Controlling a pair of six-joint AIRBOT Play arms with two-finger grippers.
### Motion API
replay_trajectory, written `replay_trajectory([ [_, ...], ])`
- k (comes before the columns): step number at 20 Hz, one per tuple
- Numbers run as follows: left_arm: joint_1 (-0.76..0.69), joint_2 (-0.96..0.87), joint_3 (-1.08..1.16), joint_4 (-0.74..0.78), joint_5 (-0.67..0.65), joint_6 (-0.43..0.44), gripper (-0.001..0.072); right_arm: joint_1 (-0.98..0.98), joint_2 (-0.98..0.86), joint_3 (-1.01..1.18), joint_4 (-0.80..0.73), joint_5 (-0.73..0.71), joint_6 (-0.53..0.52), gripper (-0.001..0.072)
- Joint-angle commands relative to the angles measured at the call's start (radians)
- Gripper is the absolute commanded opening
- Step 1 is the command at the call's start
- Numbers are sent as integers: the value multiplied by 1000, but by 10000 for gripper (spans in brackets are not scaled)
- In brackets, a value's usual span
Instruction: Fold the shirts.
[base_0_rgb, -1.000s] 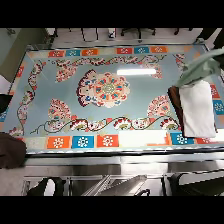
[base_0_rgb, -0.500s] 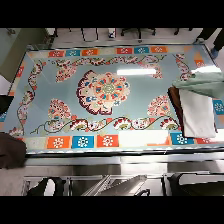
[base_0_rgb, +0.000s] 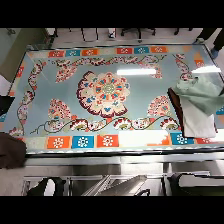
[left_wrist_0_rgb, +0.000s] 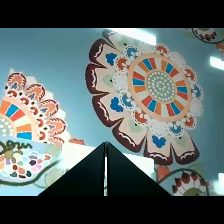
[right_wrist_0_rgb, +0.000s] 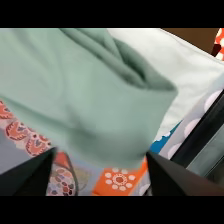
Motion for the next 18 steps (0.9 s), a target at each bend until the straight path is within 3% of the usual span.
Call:
replay_trajectory([
  [1, 1, 0, -1, 2, 18, 2, 14, 36, -29, -43, -21, -15, -40, 696],
  [5, 1, -2, -1, 0, 29, 2, 14, 49, -38, -39, 35, -27, -92, 696],
  [9, -46, -43, -1, -2, 42, 1, 14, 59, -29, -39, 255, 1, -193, 674],
  [10, -101, -65, -1, -1, 45, 1, 15, 83, -27, -39, 277, 5, -211, 429],
  [11, -173, -87, -2, -1, 43, 2, 15, 119, -25, -40, 263, 10, -217, 8],
  [12, -261, -109, -6, 2, 21, 2, 15, 165, -24, -40, 240, 11, -234, 46],
  [15, -526, -174, -72, 9, -109, -25, 14, 364, -10, -61, 183, 25, -323, 18],
  [18, -729, -235, -202, 7, -176, -60, 14, 575, 98, -226, 185, 173, -366, 18],
])
